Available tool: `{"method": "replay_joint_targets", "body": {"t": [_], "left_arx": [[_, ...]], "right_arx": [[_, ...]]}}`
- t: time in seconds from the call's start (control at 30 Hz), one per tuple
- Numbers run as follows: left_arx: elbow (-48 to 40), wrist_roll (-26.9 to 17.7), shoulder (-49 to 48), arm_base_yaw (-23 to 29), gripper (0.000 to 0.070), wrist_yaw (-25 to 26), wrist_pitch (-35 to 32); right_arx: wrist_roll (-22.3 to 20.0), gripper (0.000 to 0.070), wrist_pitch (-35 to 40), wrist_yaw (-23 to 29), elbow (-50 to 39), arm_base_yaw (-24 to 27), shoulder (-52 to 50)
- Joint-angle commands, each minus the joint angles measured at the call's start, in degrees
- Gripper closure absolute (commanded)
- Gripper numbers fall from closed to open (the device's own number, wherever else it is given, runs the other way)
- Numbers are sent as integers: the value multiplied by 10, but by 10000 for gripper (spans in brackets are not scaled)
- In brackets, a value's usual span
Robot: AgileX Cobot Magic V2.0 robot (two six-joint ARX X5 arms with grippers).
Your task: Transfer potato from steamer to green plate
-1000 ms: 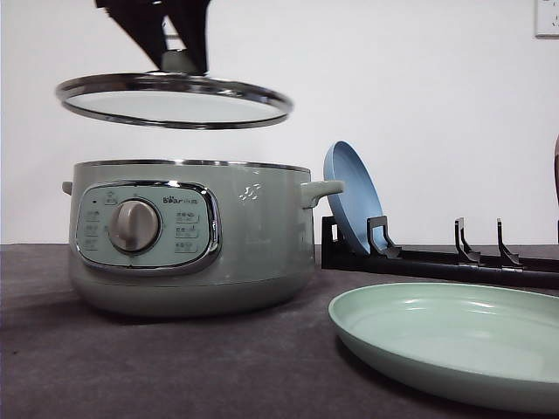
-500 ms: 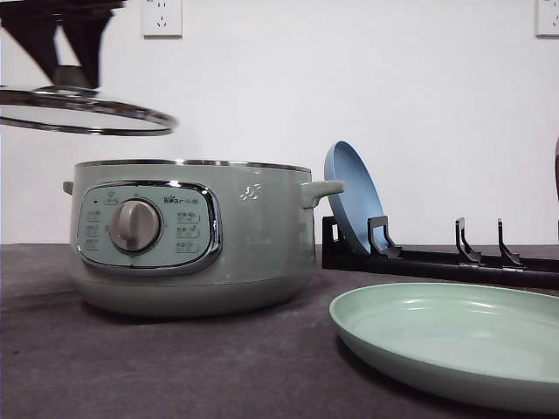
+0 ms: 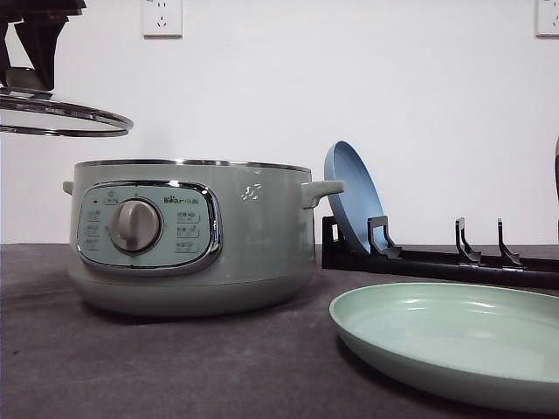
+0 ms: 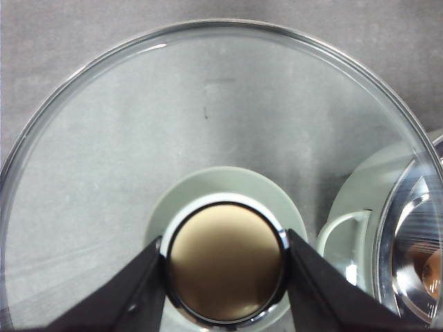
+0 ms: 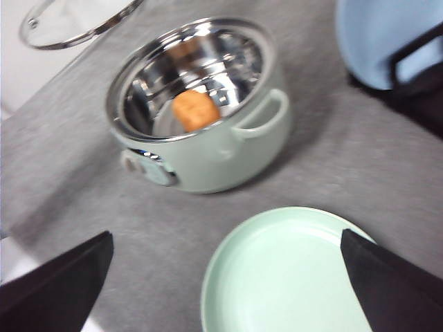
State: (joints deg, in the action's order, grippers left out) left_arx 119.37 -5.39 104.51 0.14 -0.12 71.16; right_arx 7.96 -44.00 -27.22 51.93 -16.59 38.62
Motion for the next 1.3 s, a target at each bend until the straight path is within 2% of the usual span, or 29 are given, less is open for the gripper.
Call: {"method": "replay_joint_targets", "body": {"t": [0.0,0.33,0.47,0.7,0.83,1.0,1.2,1.27], "left_arx": [[25,1,-1,2,700,1,-15],[25,5,-1,2,700,1,-17],[25,5,-1,2,700,1,-17],[25,5,-1,2,700,1,-18],[25,5,-1,2,700,1,-19],[25,5,-1,2,700,1,-19],[24,8,-1,2,700,1,-17],[24,9,-1,2,700,1,-18]], "right_arx": [[2,37,18,-6,25,-11,38],[-71,44,15,-7,216,-97,312],[-107,47,-5,-6,320,-127,427],[-146,47,-69,-1,524,-167,622],[-162,47,-75,4,615,-189,714],[-196,47,-71,7,675,-213,793],[-256,47,-57,78,679,-237,843],[-264,47,-55,81,679,-238,855]]}}
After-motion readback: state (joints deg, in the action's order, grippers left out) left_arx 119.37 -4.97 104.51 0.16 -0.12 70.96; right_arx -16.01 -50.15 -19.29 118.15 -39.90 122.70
